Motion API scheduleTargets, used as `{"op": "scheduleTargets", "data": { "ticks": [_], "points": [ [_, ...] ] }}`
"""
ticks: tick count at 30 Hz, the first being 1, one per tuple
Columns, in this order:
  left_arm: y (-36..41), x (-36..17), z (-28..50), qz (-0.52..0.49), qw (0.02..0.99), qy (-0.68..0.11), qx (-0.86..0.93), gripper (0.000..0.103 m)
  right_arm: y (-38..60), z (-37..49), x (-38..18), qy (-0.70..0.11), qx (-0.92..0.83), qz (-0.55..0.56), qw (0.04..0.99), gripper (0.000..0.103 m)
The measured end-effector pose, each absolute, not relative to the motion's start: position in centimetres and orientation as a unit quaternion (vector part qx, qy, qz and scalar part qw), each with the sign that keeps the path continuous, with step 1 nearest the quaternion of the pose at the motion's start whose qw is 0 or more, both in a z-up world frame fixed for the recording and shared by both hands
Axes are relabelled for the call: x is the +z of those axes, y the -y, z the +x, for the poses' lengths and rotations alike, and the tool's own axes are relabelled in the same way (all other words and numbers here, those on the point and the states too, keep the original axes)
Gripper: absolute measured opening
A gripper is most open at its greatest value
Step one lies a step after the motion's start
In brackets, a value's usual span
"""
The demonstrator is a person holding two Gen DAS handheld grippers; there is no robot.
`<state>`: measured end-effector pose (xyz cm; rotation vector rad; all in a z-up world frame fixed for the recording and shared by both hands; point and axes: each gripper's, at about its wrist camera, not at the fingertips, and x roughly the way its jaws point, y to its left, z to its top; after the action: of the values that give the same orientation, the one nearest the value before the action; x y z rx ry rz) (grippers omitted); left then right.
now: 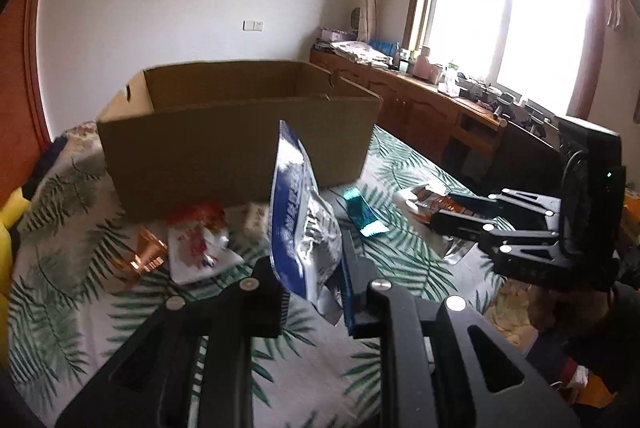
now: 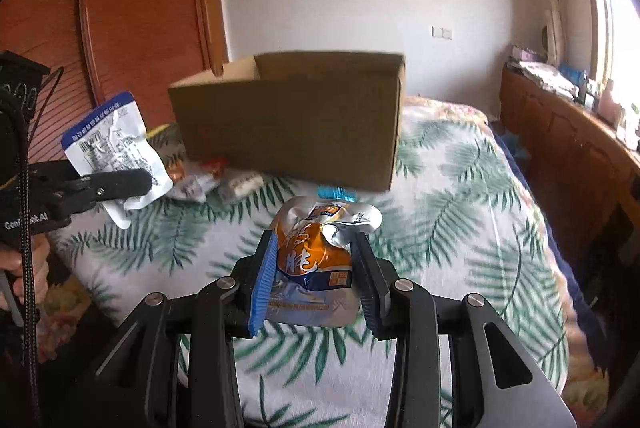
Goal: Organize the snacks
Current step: 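Carry both bags over the cardboard box and open both tools to drop them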
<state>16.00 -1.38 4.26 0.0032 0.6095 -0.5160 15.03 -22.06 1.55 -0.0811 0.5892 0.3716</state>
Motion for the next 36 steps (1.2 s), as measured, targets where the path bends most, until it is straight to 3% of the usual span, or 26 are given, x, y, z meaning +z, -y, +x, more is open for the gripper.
{"op": "scheduleTargets", "data": {
  "ticks": [19, 36],
  "points": [
    [-0.3, 8.7, 23.2, 0.018, 0.937, -0.272, -0.218, 0.018, 19.6, 20.5, 8.4, -0.242, 0.189, -0.063, 0.95, 0.037],
    [0.0, 8.4, 28.8, 0.014, 0.93, -0.305, -0.204, 0.018, 17.8, 25.7, 9.0, -0.244, 0.176, -0.089, 0.949, 0.038]
  ]
}}
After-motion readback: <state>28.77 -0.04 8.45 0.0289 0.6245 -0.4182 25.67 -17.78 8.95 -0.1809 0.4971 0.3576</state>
